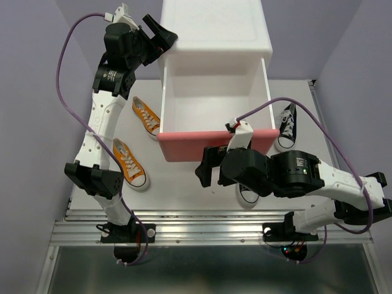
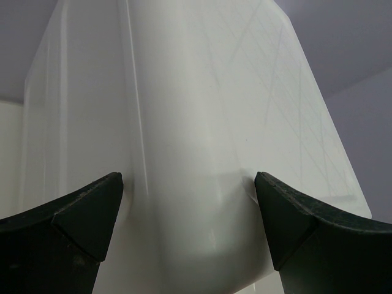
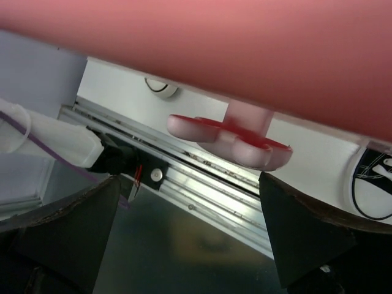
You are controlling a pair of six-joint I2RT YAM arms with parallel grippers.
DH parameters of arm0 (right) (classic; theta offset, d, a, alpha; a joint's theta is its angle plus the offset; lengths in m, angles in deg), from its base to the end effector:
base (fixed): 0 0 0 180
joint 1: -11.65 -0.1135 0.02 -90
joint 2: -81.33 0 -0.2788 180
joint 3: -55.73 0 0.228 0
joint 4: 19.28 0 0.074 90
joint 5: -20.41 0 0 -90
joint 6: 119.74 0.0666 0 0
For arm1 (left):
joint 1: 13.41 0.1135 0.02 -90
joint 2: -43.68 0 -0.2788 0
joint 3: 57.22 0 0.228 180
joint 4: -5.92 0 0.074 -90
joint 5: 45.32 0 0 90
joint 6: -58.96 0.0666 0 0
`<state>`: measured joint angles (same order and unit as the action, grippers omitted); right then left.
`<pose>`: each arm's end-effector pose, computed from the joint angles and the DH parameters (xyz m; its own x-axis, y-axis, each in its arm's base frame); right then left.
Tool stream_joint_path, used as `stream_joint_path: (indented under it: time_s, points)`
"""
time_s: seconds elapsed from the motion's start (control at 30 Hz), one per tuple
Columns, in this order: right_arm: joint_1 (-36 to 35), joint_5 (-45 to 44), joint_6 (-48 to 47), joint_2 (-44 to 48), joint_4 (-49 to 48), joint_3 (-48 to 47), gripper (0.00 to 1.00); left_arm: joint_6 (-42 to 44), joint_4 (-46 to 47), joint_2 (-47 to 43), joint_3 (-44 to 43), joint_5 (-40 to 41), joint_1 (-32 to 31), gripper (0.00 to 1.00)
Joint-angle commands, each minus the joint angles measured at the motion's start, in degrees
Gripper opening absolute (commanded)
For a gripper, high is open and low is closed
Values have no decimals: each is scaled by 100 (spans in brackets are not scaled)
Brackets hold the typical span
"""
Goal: Place and organize the shoes in the shoe cabinet
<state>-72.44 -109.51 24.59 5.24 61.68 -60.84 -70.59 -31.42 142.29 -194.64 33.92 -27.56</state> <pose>0.0653 0.2160 0.4509 -0.6179 0.0820 -0.7820 -0.3612 0.8537 0.3750 0.3643 -0.1047 0.5356 -0.2490 -0.5824 -0.7739 0.3406 0.6954 -0.6328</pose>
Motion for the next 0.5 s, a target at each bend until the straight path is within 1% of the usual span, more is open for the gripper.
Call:
stream_joint_path:
  time_s: [0.0,0.03,0.13,0.2,0.23,0.27,0.33,0.4,0.43,0.47]
  points:
    - [-37,905,-307,139,-235,-204,100,413,-1149,168,352,215,9,99]
    - [-37,1281,-404,130,-156,-256,100,422,-1166,159,360,224,18,99]
    - [-37,1785,-835,69,-68,-493,100,404,-1166,159,387,224,18,99]
    - [-37,2215,-1193,77,-181,-810,100,404,-1175,150,422,224,9,99]
    - [-37,2426,-1344,103,-417,-880,100,413,-1184,141,448,215,18,99]
    - [-37,2811,-1485,130,-541,-951,100,422,-1175,124,466,215,9,99]
    - [-37,3033,-1600,78,-674,-1126,100,439,-1184,115,527,206,18,99]
    - [-37,3113,-1872,-97,-683,-1748,100,448,-1184,80,563,224,18,99]
    - [-37,3061,-1960,-325,-622,-2012,100,448,-1184,80,563,233,9,99]
    - [-37,2895,-2248,-440,-612,-2528,100,431,-1175,80,554,233,9,99]
